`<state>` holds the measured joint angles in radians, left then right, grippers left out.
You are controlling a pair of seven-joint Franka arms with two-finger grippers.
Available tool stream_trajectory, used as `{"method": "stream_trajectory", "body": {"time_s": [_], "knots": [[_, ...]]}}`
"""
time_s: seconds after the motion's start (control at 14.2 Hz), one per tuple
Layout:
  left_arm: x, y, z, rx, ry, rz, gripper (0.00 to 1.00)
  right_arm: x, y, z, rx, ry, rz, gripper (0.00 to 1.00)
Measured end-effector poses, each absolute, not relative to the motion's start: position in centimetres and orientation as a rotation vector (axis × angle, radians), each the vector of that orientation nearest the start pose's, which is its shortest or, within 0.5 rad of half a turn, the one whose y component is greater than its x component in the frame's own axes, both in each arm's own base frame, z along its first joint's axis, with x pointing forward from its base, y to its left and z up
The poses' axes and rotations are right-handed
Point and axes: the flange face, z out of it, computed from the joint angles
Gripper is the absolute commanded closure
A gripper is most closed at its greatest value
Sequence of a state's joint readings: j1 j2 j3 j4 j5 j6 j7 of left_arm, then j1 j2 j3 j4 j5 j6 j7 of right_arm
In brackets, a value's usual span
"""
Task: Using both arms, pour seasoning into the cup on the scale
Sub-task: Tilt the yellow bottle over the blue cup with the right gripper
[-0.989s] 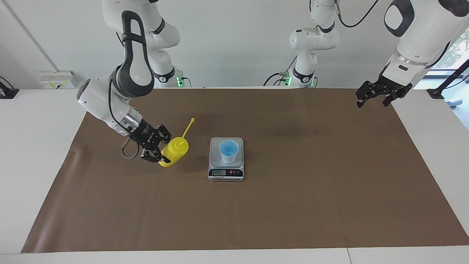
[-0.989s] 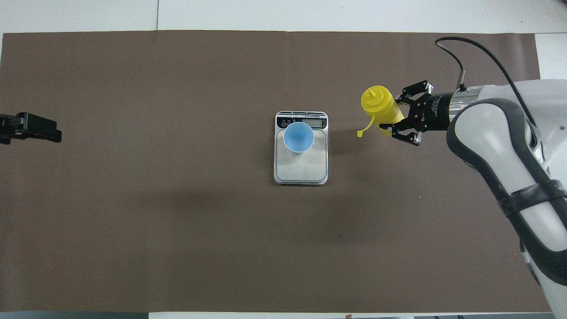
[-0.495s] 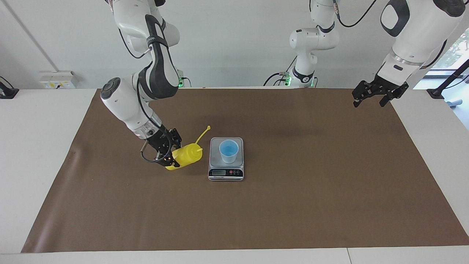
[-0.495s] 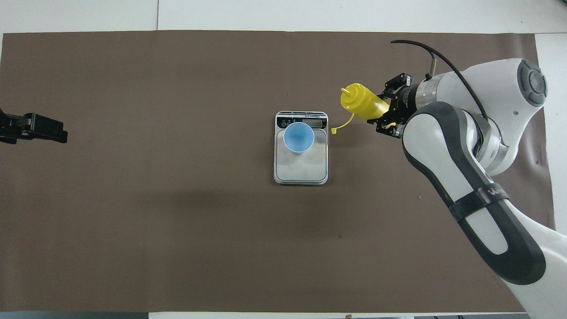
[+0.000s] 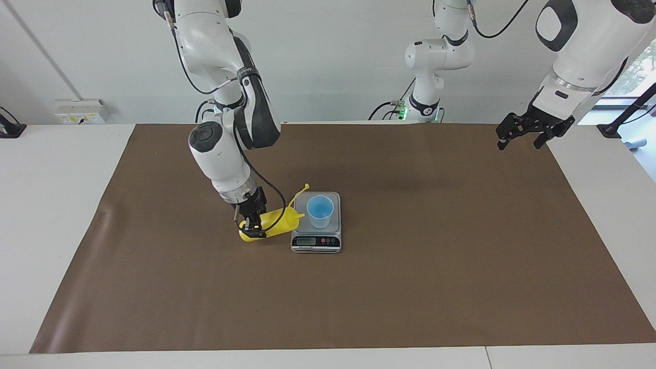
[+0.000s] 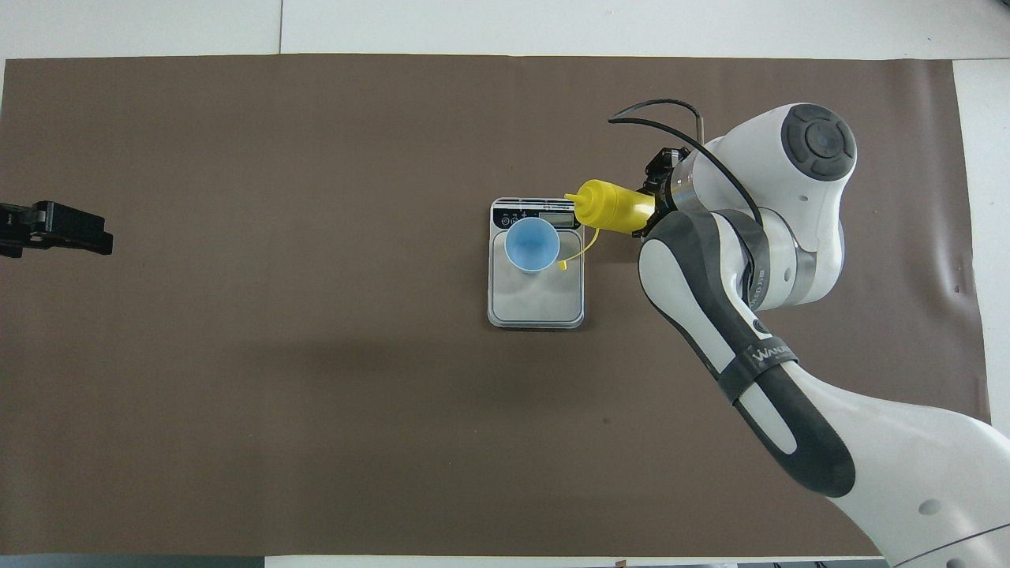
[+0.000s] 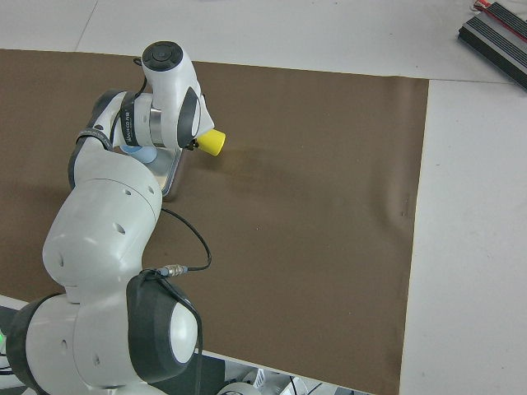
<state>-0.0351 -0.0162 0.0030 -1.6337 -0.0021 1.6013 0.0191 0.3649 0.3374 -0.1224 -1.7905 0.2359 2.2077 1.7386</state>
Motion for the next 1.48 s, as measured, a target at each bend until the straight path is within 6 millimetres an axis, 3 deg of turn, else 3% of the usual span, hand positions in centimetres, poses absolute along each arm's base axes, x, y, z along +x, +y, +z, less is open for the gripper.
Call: {"method": "stream_trajectory", "body": {"time_s": [0.35,0.78,0.99,1.2,1.48], "knots": [[55.1,-1.8,60.6,-3.143,0.08,0.026,0.0,62.1,17.0,37.7,-2.207,2.086,0.16,1.0],[55.1,-1.8,60.6,-3.142,0.08,0.026,0.0,61.7,18.4,37.9,-2.316,2.042,0.078,1.0],[55.1,-1.8,60.6,-3.142,0.08,0.027,0.0,61.6,19.9,39.1,-2.376,2.047,0.062,1.0],[55.1,-1.8,60.6,-3.142,0.08,0.027,0.0,62.7,21.2,40.8,-2.46,2.064,-0.011,1.0],[55.1,-1.8,60.6,-3.142,0.08,0.027,0.0,62.7,23.4,40.3,-2.58,2.029,-0.101,1.0]]}}
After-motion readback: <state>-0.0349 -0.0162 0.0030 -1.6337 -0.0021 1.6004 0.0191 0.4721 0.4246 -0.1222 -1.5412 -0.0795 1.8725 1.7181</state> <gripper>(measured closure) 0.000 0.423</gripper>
